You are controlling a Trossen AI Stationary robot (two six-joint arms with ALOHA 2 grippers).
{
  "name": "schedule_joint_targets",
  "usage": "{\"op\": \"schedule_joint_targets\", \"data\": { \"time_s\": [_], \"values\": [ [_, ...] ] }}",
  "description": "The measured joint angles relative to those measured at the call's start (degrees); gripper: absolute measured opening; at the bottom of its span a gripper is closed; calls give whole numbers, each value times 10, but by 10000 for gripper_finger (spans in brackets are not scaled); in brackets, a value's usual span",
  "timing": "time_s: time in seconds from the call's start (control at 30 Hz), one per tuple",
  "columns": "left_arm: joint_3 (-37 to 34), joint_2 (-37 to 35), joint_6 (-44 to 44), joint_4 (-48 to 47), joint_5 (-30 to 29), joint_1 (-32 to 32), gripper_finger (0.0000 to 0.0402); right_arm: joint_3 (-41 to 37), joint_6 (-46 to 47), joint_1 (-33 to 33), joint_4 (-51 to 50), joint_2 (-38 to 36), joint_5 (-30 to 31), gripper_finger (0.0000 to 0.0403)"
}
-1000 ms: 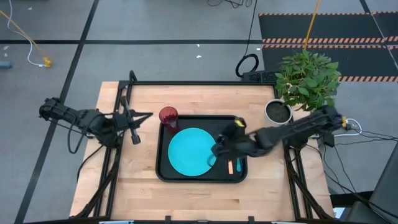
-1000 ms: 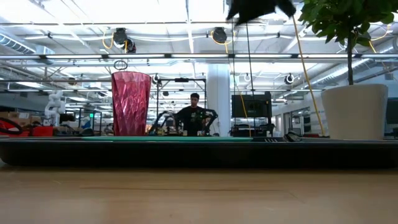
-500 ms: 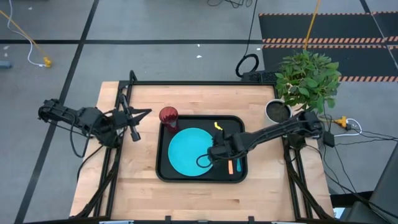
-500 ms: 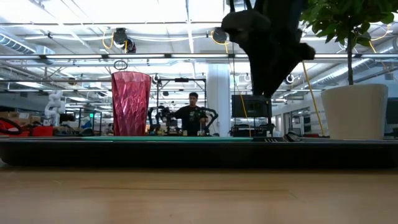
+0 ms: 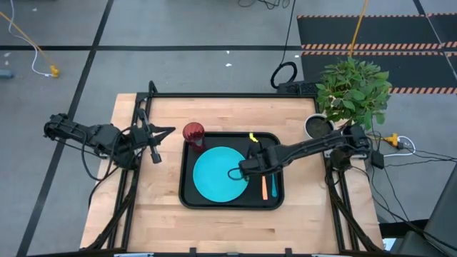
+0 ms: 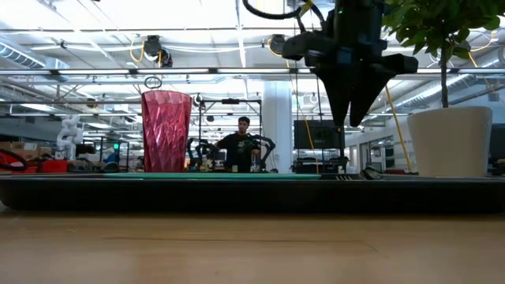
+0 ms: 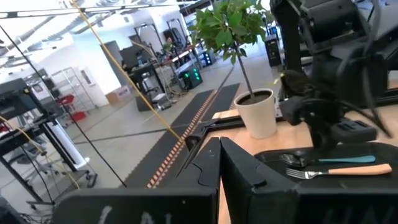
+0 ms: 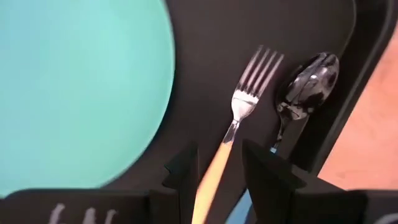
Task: Pick and place plate/cup/fork/spoon on tray
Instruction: Move the yellow fork on the black serving tray
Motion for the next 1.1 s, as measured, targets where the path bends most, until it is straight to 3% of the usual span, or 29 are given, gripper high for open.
{"op": "schedule_joint_targets", "data": {
  "time_s": [0.2, 0.47, 0.73, 1.1],
  "values": [
    [0, 0, -8, -9, 0, 0, 10, -29, 64, -26, 10, -1, -23, 114],
    [0, 0, -7, -15, 0, 0, 10, -107, 78, -32, 86, 0, -79, 114],
    [0, 0, -5, -14, -1, 0, 10, -151, 100, -32, 174, 0, -94, 114],
    [0, 0, -4, -14, -1, 0, 10, -176, 113, -32, 201, 0, -96, 114]
  ]
}}
